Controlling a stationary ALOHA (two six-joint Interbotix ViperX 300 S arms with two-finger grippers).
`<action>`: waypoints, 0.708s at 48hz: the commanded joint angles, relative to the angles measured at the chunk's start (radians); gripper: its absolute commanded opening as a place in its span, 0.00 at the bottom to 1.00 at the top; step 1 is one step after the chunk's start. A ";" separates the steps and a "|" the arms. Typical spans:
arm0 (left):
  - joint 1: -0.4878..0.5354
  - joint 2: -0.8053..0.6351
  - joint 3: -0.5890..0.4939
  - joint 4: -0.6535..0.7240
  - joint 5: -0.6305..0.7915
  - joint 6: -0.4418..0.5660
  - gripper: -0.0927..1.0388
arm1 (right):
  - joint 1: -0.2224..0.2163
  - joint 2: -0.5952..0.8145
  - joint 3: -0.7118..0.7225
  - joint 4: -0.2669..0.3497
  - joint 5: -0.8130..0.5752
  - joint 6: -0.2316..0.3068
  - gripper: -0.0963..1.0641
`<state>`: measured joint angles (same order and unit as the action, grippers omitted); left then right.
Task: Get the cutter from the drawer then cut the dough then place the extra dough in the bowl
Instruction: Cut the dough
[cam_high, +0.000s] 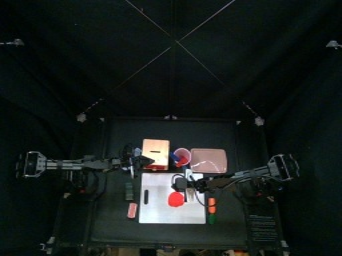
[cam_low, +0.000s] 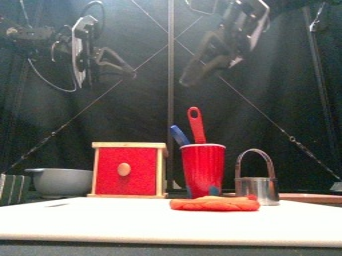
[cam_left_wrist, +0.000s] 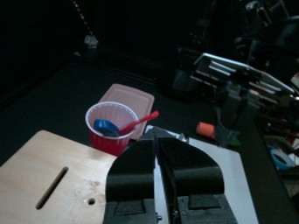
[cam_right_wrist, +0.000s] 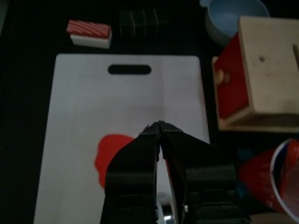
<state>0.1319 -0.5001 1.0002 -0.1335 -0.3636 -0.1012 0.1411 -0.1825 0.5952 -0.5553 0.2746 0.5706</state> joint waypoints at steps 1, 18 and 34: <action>-0.040 -0.005 0.009 0.020 -0.017 0.002 0.39 | -0.005 -0.110 0.077 0.021 -0.012 0.005 0.47; -0.132 0.054 0.043 0.021 -0.110 0.002 0.40 | -0.009 -0.337 0.380 0.210 -0.135 0.002 0.58; -0.158 0.187 0.034 0.018 -0.181 -0.005 0.40 | -0.064 -0.350 0.518 0.227 -0.268 -0.003 0.78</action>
<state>-0.0215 -0.3359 1.0554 -0.1150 -0.5292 -0.1043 0.0966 -0.5216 1.1091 -0.3252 0.0506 0.5691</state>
